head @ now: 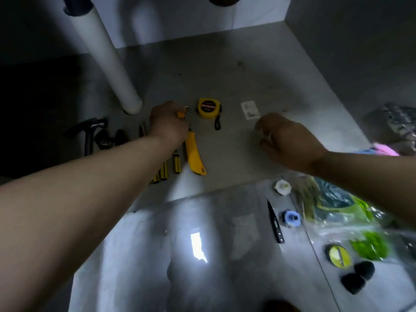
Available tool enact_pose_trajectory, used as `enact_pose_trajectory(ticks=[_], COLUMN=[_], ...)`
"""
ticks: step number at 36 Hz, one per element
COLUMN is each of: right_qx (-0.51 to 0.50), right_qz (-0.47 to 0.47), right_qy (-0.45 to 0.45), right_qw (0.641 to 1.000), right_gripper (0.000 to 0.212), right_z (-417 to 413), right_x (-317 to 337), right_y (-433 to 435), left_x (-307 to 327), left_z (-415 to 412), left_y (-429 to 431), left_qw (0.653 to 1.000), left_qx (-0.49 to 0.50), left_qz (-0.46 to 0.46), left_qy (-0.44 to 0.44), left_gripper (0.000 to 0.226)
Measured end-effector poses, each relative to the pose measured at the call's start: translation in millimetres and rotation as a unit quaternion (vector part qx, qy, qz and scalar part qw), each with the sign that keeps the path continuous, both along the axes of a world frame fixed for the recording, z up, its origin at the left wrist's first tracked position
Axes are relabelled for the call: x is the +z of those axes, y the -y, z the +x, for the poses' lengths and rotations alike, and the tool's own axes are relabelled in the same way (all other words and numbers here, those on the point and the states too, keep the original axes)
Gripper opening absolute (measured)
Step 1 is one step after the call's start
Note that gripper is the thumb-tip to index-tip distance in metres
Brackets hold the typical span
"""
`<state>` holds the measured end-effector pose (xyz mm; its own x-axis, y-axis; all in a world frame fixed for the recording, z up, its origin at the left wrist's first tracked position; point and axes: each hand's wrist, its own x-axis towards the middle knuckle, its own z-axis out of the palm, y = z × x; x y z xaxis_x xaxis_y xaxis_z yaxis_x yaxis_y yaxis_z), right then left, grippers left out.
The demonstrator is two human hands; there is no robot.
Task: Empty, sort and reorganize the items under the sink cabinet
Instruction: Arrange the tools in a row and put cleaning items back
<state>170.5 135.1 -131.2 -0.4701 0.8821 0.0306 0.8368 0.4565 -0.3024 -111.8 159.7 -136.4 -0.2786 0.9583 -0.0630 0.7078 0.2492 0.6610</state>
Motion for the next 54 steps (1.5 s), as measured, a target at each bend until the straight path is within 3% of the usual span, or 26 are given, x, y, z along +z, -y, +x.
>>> enact_pose_trajectory(ticks=[5,8,11,13,17,20,24,26,29,33,37,42,46,52,54], right_qx=[-0.058,-0.096,-0.115,-0.102,-0.120,-0.111,-0.132,-0.153,-0.156,-0.144,-0.199,-0.214,-0.242,-0.252,-0.253], right_qz=[-0.036,-0.078,-0.181,-0.243,-0.309,-0.281,-0.226,-0.236,-0.220,-0.237,-0.267,-0.294,-0.246,-0.277,-0.290], right_qy=[-0.036,-0.040,-0.019,-0.003,0.039,0.052,0.048,0.045,0.053,-0.034,-0.253,-0.392,-0.406,-0.390,-0.362], right_qw=[0.997,0.992,0.977,0.965,0.943,0.952,0.964,0.959,0.961,0.960,0.908,0.845,0.847,0.841,0.849], right_gripper=[0.002,0.009,0.007,0.012,0.050,0.057,0.035,0.039,0.051,0.026,0.015,0.020,0.030,0.021,0.016], right_z=[45,62,72,71,58,47,29,23,20,15,9,-4,-6,-12,-14], right_x=[-5,-22,-42,-58,-85,-102,-115,-119,-126,-127,-107,-71,-35,-5,-6], right_y=[66,106,144,167,204,218,220,219,223,232,235,220,191,149,145], left_x=[20,27,33,36,48,59,73,74,65,42,27,29,47,50,41], left_z=[45,71,94,108,125,123,109,103,97,99,113,137,137,122,113], left_y=[47,79,107,125,158,179,199,203,204,205,199,179,148,104,91], left_qw=[0.993,0.977,0.948,0.928,0.885,0.858,0.824,0.814,0.832,0.865,0.859,0.862,0.880,0.927,0.955], left_qx=[-0.111,-0.215,-0.313,-0.353,-0.400,-0.419,-0.429,-0.420,-0.372,-0.263,-0.223,-0.202,-0.218,-0.174,-0.141], left_qz=[0.020,0.015,-0.043,-0.105,-0.229,-0.283,-0.350,-0.379,-0.393,-0.427,-0.460,-0.441,-0.379,-0.286,-0.236], left_qy=[0.018,0.013,-0.039,-0.049,-0.063,-0.095,-0.117,-0.131,-0.119,-0.021,0.034,0.149,0.185,0.167,0.111], left_gripper=[0.028,0.031,0.020,0.019,0.020,0.020,0.021,0.021,0.022,0.024,0.025,0.031,0.013,0.025,0.026])
